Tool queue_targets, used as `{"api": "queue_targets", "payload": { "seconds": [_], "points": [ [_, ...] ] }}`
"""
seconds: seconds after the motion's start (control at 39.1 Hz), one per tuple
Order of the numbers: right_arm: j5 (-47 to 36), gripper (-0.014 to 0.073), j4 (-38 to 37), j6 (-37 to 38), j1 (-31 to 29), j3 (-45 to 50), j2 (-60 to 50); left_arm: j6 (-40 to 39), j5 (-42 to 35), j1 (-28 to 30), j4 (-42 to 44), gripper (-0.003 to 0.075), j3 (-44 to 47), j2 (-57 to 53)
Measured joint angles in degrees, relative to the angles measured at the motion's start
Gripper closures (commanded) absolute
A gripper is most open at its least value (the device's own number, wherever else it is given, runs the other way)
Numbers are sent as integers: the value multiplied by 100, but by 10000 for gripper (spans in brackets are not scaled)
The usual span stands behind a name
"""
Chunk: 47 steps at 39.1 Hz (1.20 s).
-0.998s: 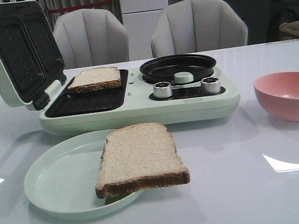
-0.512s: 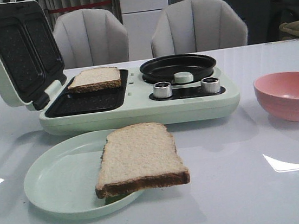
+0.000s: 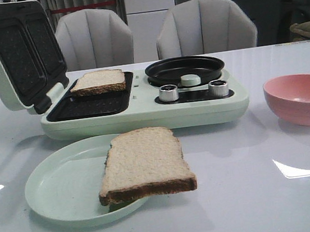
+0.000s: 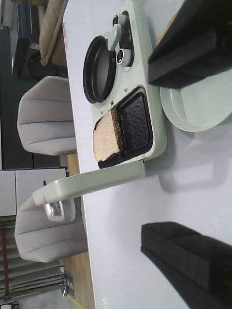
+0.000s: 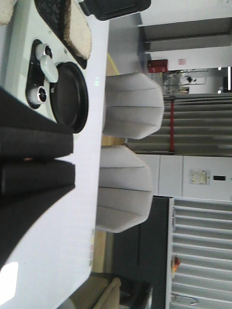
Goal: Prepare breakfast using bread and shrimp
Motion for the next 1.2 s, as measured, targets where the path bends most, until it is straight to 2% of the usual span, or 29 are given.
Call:
{"api": "queue_targets", "payload": {
  "seconds": [0.15, 0.43, 0.54, 0.69, 0.79, 1.02, 1.2],
  "points": [
    [829, 445, -8, 0, 0, -490, 597, 0, 0, 0, 0, 102, 0, 0],
    [1142, 437, -8, 0, 0, -468, 825, 0, 0, 0, 0, 102, 0, 0],
    [1270, 368, -8, 0, 0, -479, 1008, 0, 0, 0, 0, 102, 0, 0],
    [1460, 168, 18, 0, 0, -676, 1541, 0, 0, 0, -10, 102, 0, 0],
    [1468, 94, 156, 0, 0, -847, 2009, 0, 0, 0, -10, 102, 0, 0],
    [1482, 87, 817, 0, 503, -1234, 3387, 0, 0, -8, -10, 102, 0, 0],
    [1628, 87, 1692, 0, 988, -1879, 4783, 0, 0, -8, -10, 102, 0, 0]
  ]
}}
